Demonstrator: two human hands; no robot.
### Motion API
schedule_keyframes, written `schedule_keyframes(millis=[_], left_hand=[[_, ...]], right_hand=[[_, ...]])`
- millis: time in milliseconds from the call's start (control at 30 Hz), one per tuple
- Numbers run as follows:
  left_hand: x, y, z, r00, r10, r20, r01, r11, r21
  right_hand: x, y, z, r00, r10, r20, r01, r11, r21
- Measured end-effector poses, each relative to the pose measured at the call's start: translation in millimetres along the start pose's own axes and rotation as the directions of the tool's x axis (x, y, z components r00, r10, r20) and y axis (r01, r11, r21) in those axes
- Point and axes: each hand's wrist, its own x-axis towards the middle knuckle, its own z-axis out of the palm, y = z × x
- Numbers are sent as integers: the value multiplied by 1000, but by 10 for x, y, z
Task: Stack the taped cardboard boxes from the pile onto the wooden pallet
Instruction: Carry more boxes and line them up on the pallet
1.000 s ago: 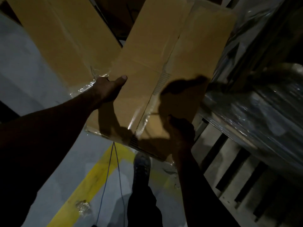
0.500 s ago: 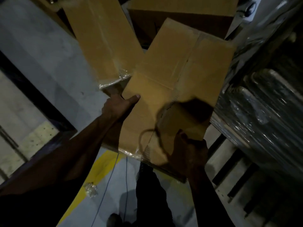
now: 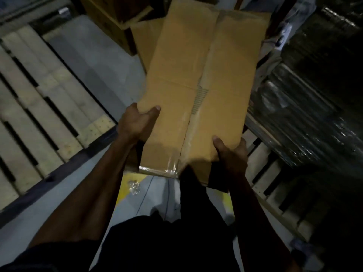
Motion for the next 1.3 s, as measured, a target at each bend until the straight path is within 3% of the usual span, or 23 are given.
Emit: schedule_keyframes(millis=[167,367,600,1033,1300], left_hand=[[-935,-387,-945,987,32,-157,-41,998,-57],[-1841,-906,-1837,949,5,-315,-78,972,-220],[-2308,-1376,-2576,893,-194,-407,108,968,-225],[-1792,-1814,-3549,694,-481,-536,364,876,-315],[-1307,-1841,-4115,644,-526,-556,383,850,-361]], right_hand=[[-775,-159,-2,970,-174,168,201,967,-159],[-1568,-522,263,860,-282,425,414,872,-259],[-2163,-899,837,715,-292,635,599,723,-343],[-2564,-1600,2551,521,-218,825,750,578,-321],[-2709,-2104,3376,470,-185,863,794,516,-322]])
